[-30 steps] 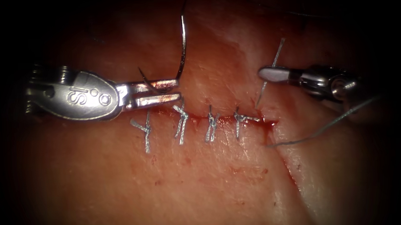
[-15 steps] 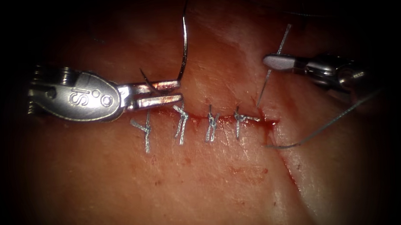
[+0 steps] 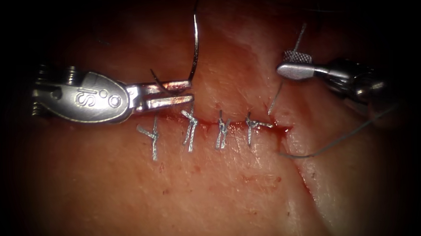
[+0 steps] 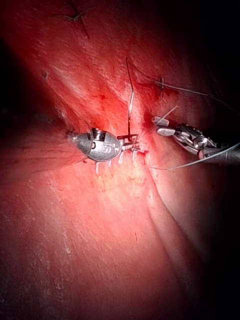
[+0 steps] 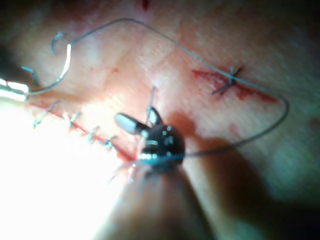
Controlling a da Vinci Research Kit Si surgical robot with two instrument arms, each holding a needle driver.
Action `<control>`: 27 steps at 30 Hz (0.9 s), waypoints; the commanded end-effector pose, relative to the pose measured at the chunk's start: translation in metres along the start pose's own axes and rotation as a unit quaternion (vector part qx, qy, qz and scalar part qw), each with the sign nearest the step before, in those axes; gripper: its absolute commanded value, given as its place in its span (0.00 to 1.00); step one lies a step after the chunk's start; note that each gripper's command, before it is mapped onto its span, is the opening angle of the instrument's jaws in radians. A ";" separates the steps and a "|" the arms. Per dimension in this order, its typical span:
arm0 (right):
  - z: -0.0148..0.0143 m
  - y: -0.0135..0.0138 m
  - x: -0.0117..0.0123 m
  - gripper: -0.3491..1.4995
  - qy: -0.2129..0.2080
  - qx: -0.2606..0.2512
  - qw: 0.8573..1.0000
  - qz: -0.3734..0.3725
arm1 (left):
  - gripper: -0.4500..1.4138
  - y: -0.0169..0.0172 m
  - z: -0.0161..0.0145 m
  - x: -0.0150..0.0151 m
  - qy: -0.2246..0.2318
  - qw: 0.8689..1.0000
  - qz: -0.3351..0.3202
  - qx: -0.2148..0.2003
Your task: Wound Closure
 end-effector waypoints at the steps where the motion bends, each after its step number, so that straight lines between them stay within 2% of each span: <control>1: -0.0010 -0.0010 -0.0015 0.99 -0.019 0.002 1.000 -0.006 | 0.00 -0.0004 0.0010 -0.0006 0.001 1.000 -0.002 0.001; 10: -0.0077 -0.0052 -0.0057 0.99 -0.083 0.021 0.995 -0.058 | 0.00 -0.0037 0.0026 -0.0044 -0.015 1.000 -0.015 -0.007; 14: -0.0094 -0.0066 -0.0064 0.99 -0.104 0.020 0.991 -0.082 | 0.00 -0.0049 0.0033 -0.0084 -0.036 0.999 -0.031 -0.015; 18: -0.0094 -0.0071 -0.0061 0.99 -0.105 0.020 0.990 -0.095 | 0.00 -0.0053 0.0041 -0.0113 -0.048 0.997 -0.057 -0.017; 23: -0.0091 -0.0071 -0.0060 0.99 -0.102 0.024 0.989 -0.103 | 0.52 -0.0060 0.0043 -0.0131 -0.056 0.988 -0.144 -0.020; 24: -0.0091 -0.0072 -0.0061 0.99 -0.102 0.024 0.989 -0.103 | 0.72 -0.0061 0.0043 -0.0131 -0.060 0.985 -0.158 -0.021; 25: -0.0091 -0.0072 -0.0061 0.99 -0.102 0.024 0.989 -0.103 | 0.79 -0.0062 0.0042 -0.0132 -0.063 0.983 -0.172 -0.022; 27: -0.0090 -0.0071 -0.0062 0.99 -0.102 0.024 0.989 -0.103 | 0.87 -0.0064 0.0038 -0.0132 -0.075 0.978 -0.191 -0.027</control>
